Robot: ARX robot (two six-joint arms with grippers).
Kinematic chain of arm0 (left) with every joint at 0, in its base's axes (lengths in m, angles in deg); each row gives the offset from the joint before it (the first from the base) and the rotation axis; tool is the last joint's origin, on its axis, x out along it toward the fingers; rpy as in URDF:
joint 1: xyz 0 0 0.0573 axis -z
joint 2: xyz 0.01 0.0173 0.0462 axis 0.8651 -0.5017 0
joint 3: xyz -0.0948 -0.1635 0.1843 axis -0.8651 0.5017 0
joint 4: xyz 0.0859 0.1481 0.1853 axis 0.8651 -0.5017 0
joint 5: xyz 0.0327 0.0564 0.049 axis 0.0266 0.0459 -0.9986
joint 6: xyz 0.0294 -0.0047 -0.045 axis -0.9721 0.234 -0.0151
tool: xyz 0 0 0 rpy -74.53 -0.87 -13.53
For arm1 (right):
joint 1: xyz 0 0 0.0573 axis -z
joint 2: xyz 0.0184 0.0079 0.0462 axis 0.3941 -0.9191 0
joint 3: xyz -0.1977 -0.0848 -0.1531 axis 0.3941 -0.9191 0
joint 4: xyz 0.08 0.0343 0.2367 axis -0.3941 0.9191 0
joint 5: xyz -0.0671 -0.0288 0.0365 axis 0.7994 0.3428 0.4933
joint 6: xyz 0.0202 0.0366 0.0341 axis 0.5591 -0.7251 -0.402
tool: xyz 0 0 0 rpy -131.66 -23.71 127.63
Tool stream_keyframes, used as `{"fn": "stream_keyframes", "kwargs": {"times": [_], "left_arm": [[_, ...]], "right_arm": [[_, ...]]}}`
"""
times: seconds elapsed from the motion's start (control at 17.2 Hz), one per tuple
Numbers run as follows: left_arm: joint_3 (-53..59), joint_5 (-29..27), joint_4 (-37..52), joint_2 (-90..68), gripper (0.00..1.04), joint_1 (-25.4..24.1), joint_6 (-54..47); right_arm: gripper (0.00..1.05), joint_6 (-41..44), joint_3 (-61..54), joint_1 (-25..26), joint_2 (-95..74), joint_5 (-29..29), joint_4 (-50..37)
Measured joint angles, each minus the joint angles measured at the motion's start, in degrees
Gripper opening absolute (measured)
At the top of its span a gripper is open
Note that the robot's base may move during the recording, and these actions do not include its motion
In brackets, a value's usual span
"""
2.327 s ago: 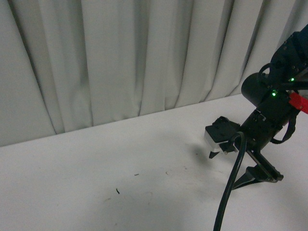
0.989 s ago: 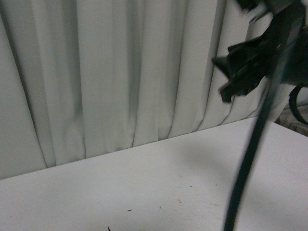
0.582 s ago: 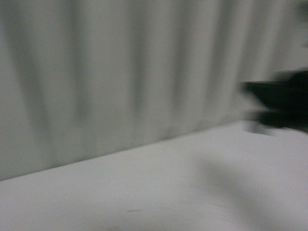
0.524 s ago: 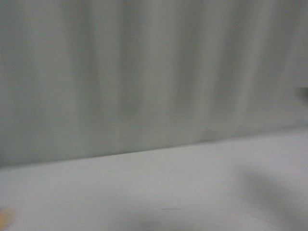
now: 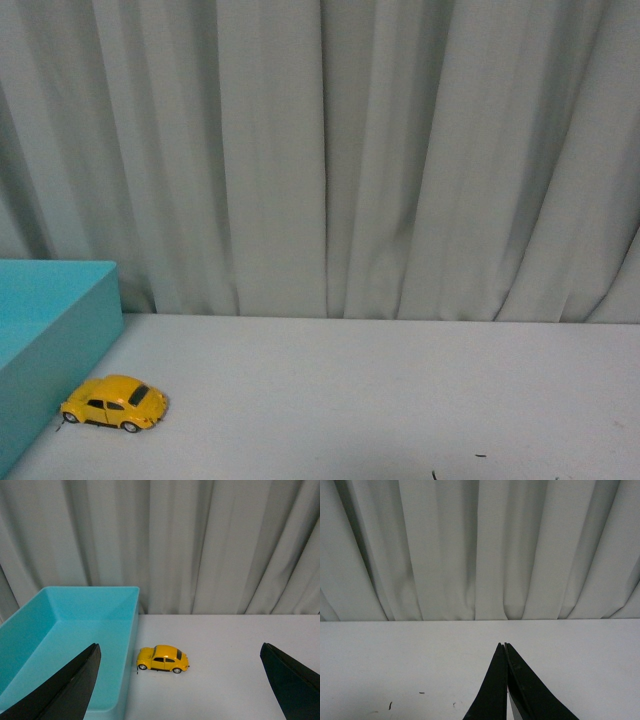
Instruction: Wind up and store yellow beetle toy
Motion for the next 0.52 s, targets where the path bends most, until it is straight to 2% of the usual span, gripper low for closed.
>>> {"fn": "stream_keyframes", "kwargs": {"times": [0.17, 0.52], "left_arm": [[0.00, 0.00, -0.02, 0.00, 0.98, 0.00, 0.00], [0.00, 0.00, 0.00, 0.00, 0.98, 0.00, 0.00]], "right_arm": [[0.02, -0.11, -2.67, 0.00, 4.63, -0.02, 0.68], [0.02, -0.13, -2.91, 0.00, 16.81, 0.07, 12.46]]}}
